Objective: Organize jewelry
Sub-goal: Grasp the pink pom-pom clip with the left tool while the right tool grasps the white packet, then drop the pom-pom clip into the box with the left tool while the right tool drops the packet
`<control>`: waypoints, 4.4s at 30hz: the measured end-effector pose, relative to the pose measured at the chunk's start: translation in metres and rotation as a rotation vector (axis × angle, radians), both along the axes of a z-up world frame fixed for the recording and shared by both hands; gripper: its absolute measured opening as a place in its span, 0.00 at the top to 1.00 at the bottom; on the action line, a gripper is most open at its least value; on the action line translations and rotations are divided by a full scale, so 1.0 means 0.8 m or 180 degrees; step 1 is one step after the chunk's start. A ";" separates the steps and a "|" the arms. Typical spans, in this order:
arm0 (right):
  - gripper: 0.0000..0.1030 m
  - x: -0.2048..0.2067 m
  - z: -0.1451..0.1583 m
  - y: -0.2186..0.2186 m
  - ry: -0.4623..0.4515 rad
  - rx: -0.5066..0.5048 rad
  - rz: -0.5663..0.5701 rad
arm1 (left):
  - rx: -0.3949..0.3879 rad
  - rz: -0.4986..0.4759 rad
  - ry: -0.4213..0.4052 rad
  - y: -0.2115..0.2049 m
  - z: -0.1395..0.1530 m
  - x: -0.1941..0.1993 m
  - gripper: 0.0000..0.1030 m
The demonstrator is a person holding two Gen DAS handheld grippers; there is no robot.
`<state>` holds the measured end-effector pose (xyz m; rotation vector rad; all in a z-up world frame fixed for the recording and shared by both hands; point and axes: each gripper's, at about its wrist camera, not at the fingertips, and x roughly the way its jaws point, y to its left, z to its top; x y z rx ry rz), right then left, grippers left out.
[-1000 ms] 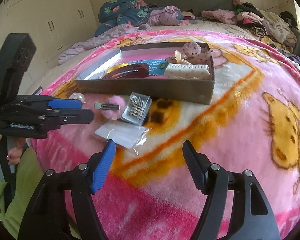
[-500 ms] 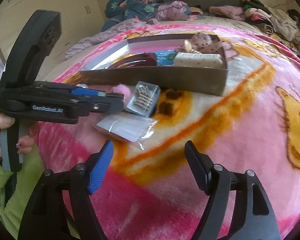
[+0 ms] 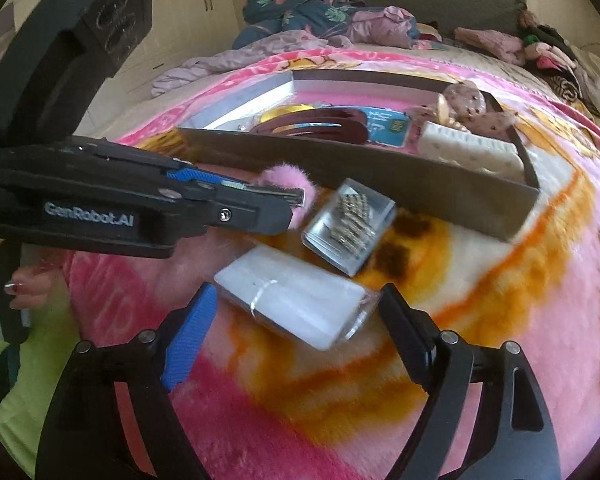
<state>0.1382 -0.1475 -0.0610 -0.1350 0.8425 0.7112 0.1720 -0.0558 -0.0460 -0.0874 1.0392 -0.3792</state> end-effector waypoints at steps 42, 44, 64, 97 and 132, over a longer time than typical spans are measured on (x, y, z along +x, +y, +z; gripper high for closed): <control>0.27 0.036 0.092 0.018 -0.0507 0.0212 -0.0136 | -0.0292 0.0681 -0.0453 0.135 0.077 -0.001 0.83; 0.27 0.043 0.097 0.014 -0.0532 0.0209 -0.0172 | -0.0308 0.0704 -0.0450 0.138 0.076 0.002 0.83; 0.27 0.109 0.099 -0.021 -0.0625 0.0141 -0.0584 | -0.0273 0.0721 -0.0401 0.137 0.067 0.052 0.83; 0.27 0.127 0.060 0.033 -0.0447 0.0017 -0.0292 | -0.0182 0.0819 -0.0253 0.142 0.022 0.100 0.82; 0.15 0.083 0.071 0.002 -0.0434 0.0006 -0.0399 | -0.0184 0.0816 -0.0349 0.129 0.041 0.078 0.49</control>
